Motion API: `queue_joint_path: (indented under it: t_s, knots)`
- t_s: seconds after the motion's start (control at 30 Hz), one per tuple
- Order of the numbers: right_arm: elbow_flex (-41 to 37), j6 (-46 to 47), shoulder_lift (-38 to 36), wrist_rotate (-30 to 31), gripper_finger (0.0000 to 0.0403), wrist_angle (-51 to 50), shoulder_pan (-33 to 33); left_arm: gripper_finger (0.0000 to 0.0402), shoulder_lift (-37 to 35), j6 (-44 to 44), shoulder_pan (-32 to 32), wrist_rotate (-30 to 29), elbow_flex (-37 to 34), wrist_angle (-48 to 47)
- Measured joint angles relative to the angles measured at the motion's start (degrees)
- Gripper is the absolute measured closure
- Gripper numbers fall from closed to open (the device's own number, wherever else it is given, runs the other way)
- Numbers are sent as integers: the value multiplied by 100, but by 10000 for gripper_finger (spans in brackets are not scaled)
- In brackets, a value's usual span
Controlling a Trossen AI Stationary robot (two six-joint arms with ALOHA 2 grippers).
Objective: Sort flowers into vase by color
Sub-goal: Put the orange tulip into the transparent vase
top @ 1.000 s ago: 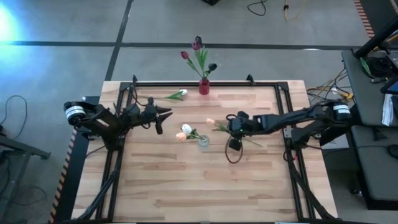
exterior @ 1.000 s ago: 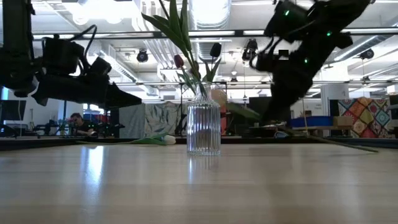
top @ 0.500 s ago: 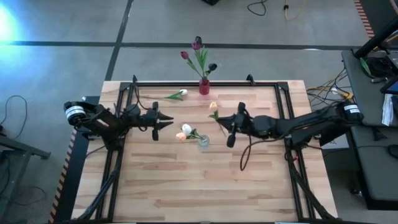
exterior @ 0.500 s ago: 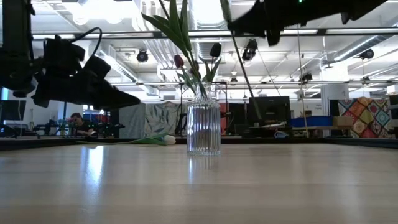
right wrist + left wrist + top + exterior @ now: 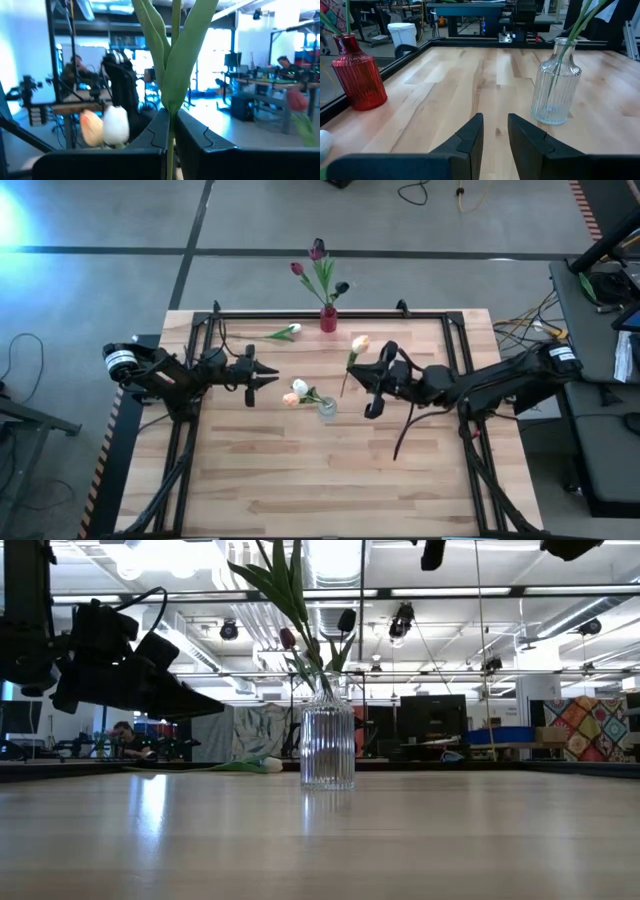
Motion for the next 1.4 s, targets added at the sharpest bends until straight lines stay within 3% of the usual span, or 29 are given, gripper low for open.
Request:
queue_joint_path:
  t_s: [0.27,0.8,0.97,1.17,1.4]
  knots:
    - [5,-122,662,-13,390,1005,77,326,0,17,0,0,7,-2]
    - [169,-325,1320,-8,389,1248,75,326,0,-36,2,-147,9,-7]
    - [167,-300,1629,35,356,1203,73,326,0,-48,16,-339,131,-186]
    - [163,-265,1946,162,298,1166,73,326,0,494,222,-353,840,-1565]
    - [160,16,1759,199,248,400,73,326,0,1405,1025,-355,2161,-4580]
